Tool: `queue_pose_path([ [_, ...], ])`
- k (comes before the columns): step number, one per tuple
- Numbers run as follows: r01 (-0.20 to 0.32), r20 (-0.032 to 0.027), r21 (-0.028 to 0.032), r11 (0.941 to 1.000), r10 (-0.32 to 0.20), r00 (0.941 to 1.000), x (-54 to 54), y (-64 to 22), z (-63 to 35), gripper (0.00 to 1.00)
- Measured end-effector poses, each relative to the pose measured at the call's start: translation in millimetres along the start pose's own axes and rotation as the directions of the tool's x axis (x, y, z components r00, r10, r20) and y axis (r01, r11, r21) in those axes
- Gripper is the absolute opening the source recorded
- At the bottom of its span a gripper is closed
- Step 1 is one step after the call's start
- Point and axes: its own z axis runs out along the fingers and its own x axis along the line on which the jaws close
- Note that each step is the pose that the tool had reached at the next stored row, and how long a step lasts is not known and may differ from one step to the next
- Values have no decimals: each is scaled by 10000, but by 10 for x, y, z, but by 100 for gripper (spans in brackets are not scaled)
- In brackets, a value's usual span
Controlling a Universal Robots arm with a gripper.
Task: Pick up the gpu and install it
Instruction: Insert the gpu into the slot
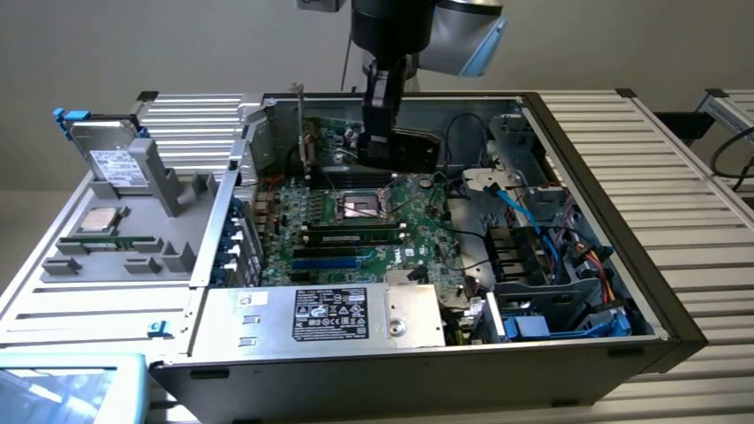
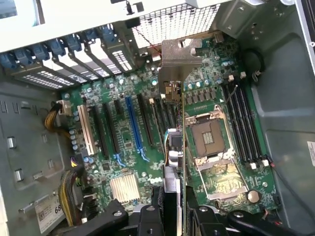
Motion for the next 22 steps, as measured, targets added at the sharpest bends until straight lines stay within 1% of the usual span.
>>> queue_pose_path([
  [2, 364, -14, 13, 9993, -364, 9993, 0, 0, 3, 28],
  [4, 723, -29, 26, 9974, -722, 9974, 0, 0, 6, 28],
  [6, 1085, -51, 39, 9941, -1084, 9941, 0, 0, 8, 28],
  [8, 1425, -91, 52, 9898, -1424, 9898, -1, 0, 9, 28],
  [9, 1565, -126, 60, 9877, -1565, 9876, -1, 0, 10, 28],
  [13, 2022, -305, 105, 9793, -2018, 9790, -1, 0, 12, 28],
  [14, 2083, -363, 117, 9780, -2078, 9775, 0, 2, 13, 28],
  [15, 2094, -401, 129, 9777, -2087, 9772, 2, 7, 16, 28],
  [20, 2094, -404, 129, 9777, -2088, 9771, 1, 7, 15, 28],
  [22, 2091, -401, 142, 9778, -2084, 9772, 2, 15, 22, 28],
])
